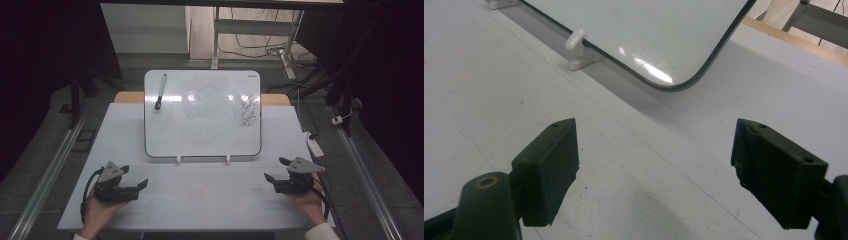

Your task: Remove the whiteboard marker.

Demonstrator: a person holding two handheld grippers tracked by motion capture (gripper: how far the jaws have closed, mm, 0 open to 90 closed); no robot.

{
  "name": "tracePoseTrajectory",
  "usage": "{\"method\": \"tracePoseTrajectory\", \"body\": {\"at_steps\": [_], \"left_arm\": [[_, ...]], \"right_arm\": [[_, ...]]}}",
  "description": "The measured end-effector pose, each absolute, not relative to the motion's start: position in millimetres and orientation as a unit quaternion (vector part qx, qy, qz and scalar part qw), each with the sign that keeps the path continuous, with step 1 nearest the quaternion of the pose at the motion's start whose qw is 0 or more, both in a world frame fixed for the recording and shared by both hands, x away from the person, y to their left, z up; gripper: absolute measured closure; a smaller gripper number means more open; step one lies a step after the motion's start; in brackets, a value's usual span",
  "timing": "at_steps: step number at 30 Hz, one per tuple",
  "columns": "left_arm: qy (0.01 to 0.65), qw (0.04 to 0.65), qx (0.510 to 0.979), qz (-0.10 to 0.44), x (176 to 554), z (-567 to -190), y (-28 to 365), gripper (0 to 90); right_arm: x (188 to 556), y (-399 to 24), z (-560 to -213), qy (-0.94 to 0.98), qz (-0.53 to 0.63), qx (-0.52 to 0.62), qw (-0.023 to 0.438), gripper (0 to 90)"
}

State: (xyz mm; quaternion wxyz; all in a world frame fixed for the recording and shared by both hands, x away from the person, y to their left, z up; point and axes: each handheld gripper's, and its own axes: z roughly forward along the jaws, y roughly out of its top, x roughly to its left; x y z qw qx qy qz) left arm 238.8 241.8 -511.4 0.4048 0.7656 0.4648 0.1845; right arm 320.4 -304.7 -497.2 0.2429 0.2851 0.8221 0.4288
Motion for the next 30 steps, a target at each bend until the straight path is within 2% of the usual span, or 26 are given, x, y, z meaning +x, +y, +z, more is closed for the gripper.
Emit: {"method": "tracePoseTrajectory", "body": {"at_steps": [19,30], "left_arm": [[0.486,0.393,0.757,0.189,234,-508,244,16.2],[0.485,0.393,0.753,0.207,243,-486,242,17.2]], "right_arm": [[320,-302,-496,0.816,0.444,0.288,0.234,22.4],[319,-294,-496,0.818,0.444,0.282,0.232,24.7]]}}
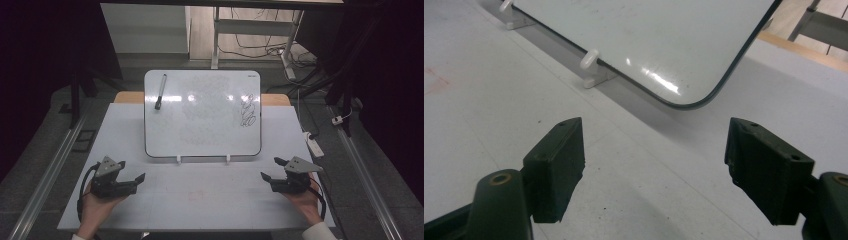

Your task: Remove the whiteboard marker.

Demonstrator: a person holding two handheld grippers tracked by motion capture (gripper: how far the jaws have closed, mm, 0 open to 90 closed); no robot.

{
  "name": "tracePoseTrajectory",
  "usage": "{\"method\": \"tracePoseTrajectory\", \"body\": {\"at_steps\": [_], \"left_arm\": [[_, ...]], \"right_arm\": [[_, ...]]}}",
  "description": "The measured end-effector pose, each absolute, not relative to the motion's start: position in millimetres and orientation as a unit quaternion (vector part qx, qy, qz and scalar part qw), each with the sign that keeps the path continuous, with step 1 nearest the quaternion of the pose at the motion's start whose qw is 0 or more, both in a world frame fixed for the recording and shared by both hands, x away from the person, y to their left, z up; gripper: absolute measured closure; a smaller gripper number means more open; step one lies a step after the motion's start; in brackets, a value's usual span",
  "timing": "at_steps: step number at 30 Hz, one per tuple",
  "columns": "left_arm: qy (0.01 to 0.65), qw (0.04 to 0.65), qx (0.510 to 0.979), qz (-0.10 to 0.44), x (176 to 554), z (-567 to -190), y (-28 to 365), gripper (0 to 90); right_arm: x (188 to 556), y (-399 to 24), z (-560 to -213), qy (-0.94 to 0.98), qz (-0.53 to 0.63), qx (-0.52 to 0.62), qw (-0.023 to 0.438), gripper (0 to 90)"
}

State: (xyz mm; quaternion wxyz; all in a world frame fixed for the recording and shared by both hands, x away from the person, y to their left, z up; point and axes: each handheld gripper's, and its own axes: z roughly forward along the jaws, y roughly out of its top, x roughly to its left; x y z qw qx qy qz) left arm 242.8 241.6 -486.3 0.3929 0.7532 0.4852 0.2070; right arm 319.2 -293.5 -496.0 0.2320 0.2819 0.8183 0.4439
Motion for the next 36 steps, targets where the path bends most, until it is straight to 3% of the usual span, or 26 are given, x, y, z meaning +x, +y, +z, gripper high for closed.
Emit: {"method": "tracePoseTrajectory", "body": {"at_steps": [20,36], "left_arm": [[0.473,0.421,0.738,0.235,342,-399,206,21.5],[0.504,0.403,0.711,0.278,439,-377,200,30.2]], "right_arm": [[318,-302,-500,0.815,0.444,0.292,0.23,27.2],[320,-302,-505,0.82,0.433,0.3,0.226,28.3]]}}
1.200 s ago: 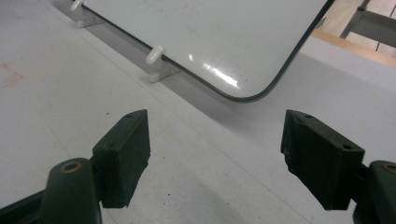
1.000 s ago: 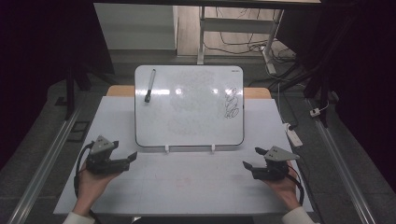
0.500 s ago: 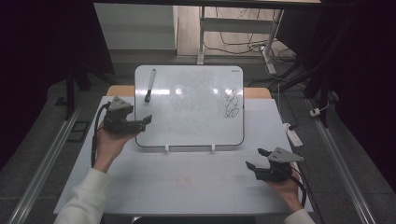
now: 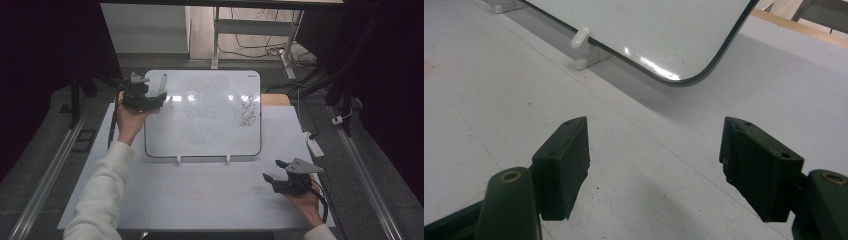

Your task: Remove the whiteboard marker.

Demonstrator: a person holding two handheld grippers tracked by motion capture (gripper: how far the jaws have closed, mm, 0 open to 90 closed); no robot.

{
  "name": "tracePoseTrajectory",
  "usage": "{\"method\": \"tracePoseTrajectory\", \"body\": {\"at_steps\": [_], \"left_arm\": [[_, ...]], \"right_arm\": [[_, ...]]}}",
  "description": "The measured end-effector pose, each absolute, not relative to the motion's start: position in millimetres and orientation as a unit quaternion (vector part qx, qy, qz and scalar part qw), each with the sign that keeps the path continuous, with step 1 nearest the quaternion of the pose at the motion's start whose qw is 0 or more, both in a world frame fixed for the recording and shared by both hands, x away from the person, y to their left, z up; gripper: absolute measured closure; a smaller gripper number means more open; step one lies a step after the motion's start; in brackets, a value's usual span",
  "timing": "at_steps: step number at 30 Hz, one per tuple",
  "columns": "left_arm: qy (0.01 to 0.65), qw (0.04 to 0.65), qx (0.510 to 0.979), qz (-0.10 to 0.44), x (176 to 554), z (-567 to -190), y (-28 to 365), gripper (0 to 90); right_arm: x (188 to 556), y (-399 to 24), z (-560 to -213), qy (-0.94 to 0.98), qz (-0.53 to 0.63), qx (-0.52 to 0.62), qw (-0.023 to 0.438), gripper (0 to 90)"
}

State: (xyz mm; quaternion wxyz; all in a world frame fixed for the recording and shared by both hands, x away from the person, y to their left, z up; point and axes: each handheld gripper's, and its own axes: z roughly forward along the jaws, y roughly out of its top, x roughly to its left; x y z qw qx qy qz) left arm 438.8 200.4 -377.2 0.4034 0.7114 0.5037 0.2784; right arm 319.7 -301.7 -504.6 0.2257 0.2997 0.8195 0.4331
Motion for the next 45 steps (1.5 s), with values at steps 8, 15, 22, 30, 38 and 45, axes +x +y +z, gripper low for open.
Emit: {"method": "tracePoseTrajectory", "body": {"at_steps": [8,15,22,30,38,45], "left_arm": [[0.505,0.385,0.71,0.305,470,-379,195,37.5],[0.492,0.371,0.715,0.329,481,-376,186,47.3],[0.492,0.347,0.724,0.337,486,-380,181,58.7],[0.484,0.323,0.731,0.357,485,-381,175,75.7],[0.473,0.327,0.739,0.352,484,-383,168,81.6],[0.469,0.34,0.74,0.342,481,-381,171,82.0]], "right_arm": [[320,-301,-506,0.822,0.428,0.3,0.227,28.6],[321,-301,-507,0.823,0.426,0.302,0.225,28.7],[320,-301,-507,0.822,0.425,0.303,0.228,28.9],[320,-301,-507,0.822,0.423,0.305,0.229,29.1],[320,-301,-507,0.821,0.42,0.309,0.233,29.6],[320,-303,-507,0.819,0.42,0.311,0.236,29.7]]}}
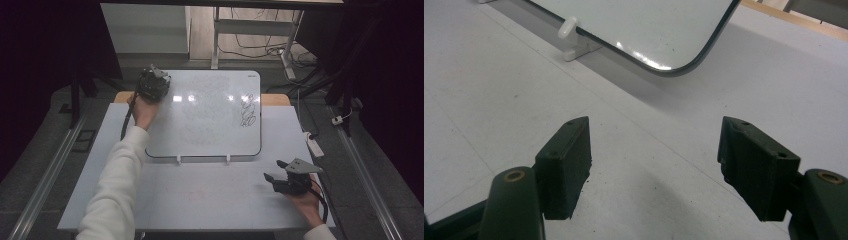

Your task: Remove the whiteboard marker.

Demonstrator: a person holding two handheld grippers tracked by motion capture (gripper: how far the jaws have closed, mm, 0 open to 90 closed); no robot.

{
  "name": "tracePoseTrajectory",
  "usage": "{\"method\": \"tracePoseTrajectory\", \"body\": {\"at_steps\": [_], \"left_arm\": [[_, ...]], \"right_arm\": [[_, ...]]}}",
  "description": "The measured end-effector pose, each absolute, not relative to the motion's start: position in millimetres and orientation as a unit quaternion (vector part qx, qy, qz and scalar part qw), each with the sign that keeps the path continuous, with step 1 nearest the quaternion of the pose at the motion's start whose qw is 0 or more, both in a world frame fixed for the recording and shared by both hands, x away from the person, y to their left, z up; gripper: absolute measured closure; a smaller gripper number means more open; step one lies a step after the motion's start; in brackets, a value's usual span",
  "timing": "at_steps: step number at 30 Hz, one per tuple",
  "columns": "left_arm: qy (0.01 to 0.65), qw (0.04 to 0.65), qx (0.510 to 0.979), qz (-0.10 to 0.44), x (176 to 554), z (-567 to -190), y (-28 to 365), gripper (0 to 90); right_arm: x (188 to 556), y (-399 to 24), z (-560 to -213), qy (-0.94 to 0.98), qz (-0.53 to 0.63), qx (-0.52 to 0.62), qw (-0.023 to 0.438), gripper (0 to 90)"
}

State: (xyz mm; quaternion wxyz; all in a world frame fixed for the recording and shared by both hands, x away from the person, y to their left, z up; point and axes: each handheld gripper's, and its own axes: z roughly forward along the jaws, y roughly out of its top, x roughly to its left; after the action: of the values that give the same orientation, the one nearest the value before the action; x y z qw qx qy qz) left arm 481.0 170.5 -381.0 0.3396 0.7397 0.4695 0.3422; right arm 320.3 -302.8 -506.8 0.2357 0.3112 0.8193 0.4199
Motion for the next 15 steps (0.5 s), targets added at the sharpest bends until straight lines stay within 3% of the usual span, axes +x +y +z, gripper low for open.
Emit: {"method": "tracePoseTrajectory", "body": {"at_steps": [15], "left_arm": [[0.437,0.409,0.729,0.333,431,-371,193,82.1]], "right_arm": [[320,-304,-507,0.816,0.422,0.314,0.241,30.0]]}}
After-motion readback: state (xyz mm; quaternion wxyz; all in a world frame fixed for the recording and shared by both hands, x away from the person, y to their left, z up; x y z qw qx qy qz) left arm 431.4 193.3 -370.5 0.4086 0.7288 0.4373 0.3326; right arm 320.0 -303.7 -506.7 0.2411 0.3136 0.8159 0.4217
